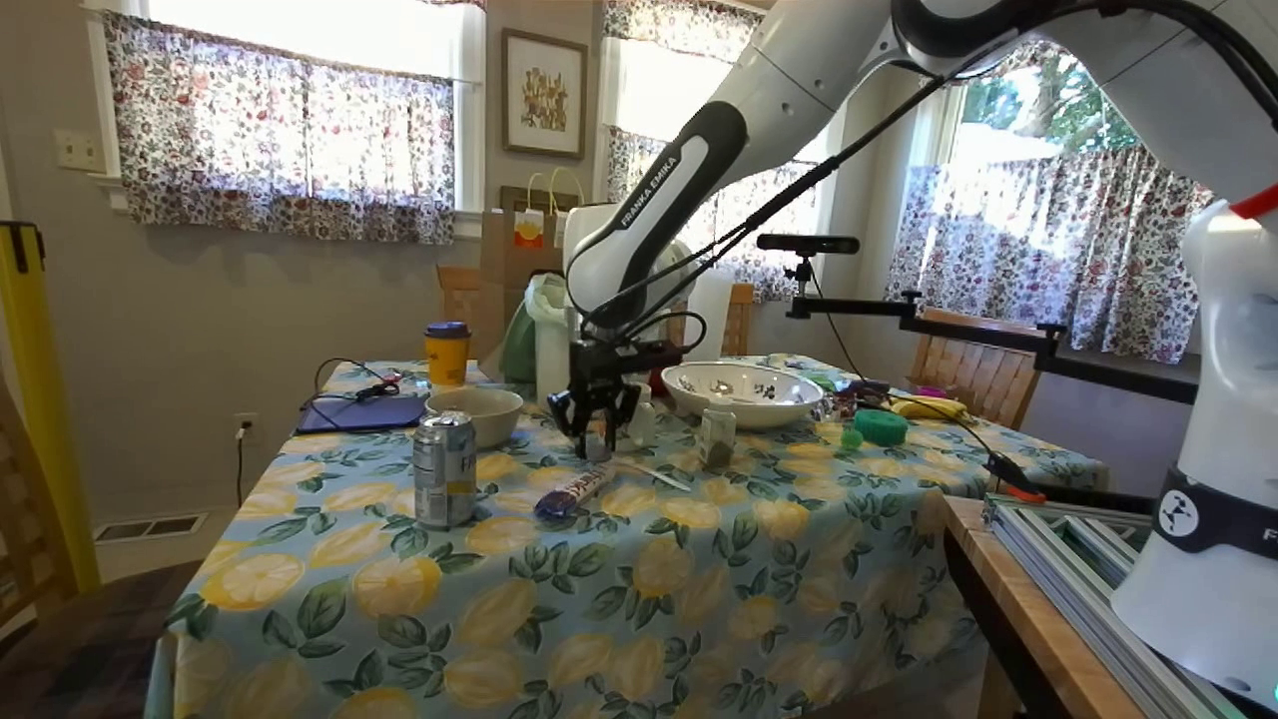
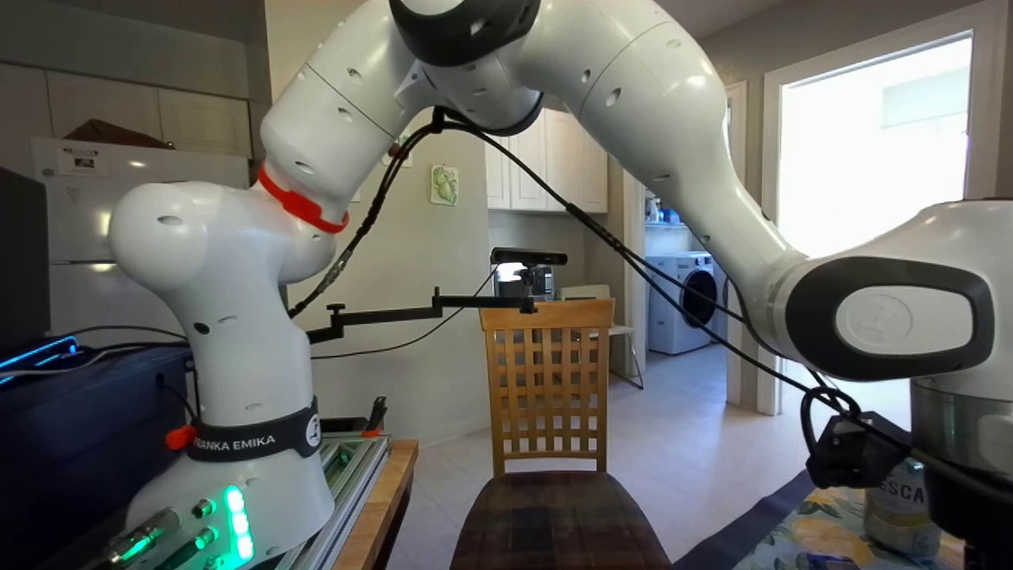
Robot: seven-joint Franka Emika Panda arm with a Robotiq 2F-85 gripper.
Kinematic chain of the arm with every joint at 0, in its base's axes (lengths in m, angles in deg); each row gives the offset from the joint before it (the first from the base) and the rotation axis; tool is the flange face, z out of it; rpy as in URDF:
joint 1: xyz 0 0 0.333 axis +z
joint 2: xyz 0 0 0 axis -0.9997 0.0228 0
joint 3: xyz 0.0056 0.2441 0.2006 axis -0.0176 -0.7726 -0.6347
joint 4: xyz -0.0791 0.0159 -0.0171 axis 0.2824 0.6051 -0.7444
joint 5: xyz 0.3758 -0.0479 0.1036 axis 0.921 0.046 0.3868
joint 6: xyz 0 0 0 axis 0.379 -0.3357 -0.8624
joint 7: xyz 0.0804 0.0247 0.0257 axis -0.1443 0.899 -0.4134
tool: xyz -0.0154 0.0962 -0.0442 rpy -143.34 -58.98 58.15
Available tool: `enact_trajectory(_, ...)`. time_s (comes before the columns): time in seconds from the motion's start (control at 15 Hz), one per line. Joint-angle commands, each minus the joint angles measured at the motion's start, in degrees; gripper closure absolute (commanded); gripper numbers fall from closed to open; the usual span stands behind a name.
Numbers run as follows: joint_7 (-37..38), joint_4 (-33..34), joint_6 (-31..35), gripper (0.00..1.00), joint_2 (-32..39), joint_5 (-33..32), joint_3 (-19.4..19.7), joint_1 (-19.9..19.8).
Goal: Place the lid on the glass jar.
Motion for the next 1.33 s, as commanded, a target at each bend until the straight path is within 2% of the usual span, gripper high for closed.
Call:
enact_trajectory(0.0,-2.1,-5.0,-1.2,0.78,-8.0,1.3,0.4,-0.8)
enact_trajectory(0.47,-3.2,-12.5,-6.6,0.78,-19.9,1.2,0.4,-1.3)
enact_trajectory(0.8,-2.0,-16.4,-7.9,0.78,-23.8,-0.9,1.3,-0.6)
enact_trajectory(1.27,1.5,-21.7,-5.7,0.78,-27.4,-4.2,4.4,-0.4)
